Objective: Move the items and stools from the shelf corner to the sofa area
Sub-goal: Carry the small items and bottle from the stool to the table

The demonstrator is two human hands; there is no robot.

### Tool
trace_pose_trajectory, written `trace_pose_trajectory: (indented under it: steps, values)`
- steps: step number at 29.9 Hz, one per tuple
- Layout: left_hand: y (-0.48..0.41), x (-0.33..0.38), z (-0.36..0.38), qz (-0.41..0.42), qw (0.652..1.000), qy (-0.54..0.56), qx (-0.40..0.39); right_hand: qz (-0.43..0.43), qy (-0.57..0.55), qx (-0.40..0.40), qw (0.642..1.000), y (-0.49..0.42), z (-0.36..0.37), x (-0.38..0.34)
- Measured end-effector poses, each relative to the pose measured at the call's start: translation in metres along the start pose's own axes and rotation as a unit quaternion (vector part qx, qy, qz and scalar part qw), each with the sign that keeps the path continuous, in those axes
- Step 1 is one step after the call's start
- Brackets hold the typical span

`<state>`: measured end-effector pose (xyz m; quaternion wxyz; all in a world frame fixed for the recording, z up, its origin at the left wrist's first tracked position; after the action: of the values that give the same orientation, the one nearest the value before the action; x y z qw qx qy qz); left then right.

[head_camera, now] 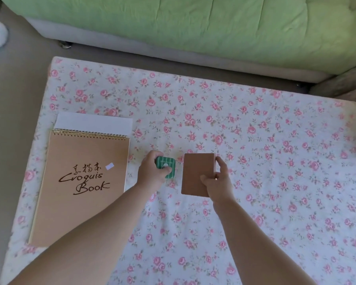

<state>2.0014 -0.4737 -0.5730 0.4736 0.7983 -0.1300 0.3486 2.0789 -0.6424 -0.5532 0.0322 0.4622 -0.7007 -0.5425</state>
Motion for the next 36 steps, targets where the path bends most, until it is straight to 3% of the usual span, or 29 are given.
trace_pose_trajectory:
  steps: [8, 14, 21, 29, 36]
  values:
    - [-0.012, -0.013, 0.007, 0.018, 0.999, -0.036, 0.008, 0.017, 0.028, 0.002, 0.999, -0.025, 0.005, 0.015]
    - [-0.007, -0.015, 0.011, 0.064, 0.991, -0.104, 0.06, 0.005, 0.064, 0.023, 0.998, -0.03, 0.005, 0.019]
    - [-0.001, -0.019, 0.006, 0.058, 0.982, -0.169, 0.065, -0.004, 0.181, 0.045, 0.982, -0.019, 0.008, 0.02]
    - [0.029, -0.001, -0.014, 0.034, 0.988, -0.146, 0.041, 0.009, 0.169, 0.01, 0.985, 0.033, -0.011, 0.007]
    - [0.094, 0.059, -0.022, 0.045, 0.997, -0.056, 0.003, -0.025, 0.091, 0.035, 0.995, 0.106, -0.045, -0.014]
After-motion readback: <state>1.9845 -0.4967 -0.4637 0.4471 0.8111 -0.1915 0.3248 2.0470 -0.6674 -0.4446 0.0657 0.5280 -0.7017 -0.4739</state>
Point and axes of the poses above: each hand's wrist, its own y-axis away from the middle knuckle, its own z-axis out of the palm, x = y × z, the point moved 3 cm from there along -y, towards the middle knuckle, and after that the axes turned 9 degrees about y, right-handed, at the moved point
